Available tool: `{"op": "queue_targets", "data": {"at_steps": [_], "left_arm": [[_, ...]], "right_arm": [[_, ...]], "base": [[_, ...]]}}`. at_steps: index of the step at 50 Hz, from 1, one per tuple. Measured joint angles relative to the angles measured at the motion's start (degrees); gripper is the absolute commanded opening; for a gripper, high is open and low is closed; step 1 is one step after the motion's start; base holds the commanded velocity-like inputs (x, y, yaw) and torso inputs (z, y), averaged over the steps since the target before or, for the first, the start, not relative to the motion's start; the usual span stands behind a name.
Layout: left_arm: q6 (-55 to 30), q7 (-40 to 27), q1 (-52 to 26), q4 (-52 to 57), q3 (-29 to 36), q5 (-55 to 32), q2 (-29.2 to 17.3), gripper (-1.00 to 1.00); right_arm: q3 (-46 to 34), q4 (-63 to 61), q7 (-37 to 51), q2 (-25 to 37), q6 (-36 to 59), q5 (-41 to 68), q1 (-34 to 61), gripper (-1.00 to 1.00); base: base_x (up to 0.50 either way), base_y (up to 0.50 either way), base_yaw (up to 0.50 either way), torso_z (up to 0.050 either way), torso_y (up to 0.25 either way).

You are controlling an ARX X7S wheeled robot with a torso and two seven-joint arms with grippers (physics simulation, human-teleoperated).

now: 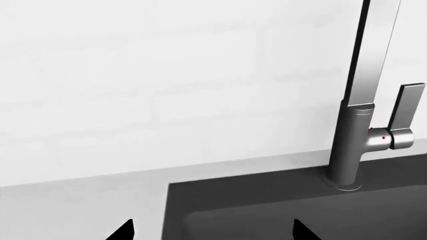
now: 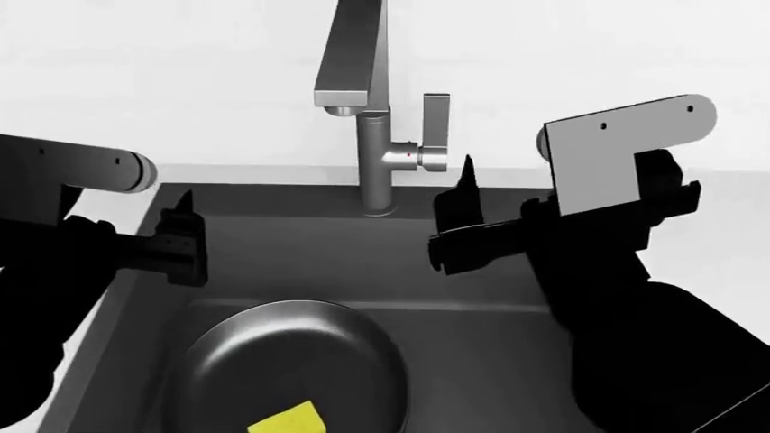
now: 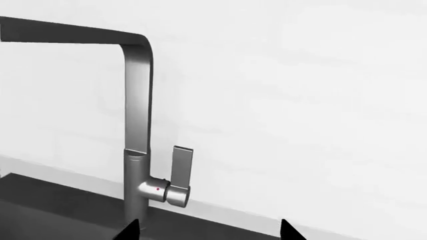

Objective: Pick the pan and sponge and place them into the sink. Then turn on the water.

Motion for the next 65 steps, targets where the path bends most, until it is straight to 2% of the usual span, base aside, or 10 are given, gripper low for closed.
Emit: {"op": "queue_targets", "data": {"at_steps": [19,40,65], "left_arm": [[-0.4,-0.6,-0.2,1.2,-0.4,-0.5,-0.8,1.00],[0.2,-0.4,-0.2,1.4,-0.1,0.0,-1.0,1.00],[0.6,1.0,-1.1,2.8,1.2,2.1,-2.3,1.00]], "right_arm": [[-3.4,22.1,-7.4,-10.0,-5.9,-6.2,8.9,1.00],[-6.2,44.3,-18.2,-18.1,-13.1,-10.3,17.0,1.00],[-7.7,65.7,-24.9,-25.8,-21.9,-14.2,25.0,1.00]], "base": [[0.00,0.00,0.00,0.000,0.000],[0.00,0.00,0.00,0.000,0.000],[0.00,0.00,0.00,0.004,-0.036]]}}
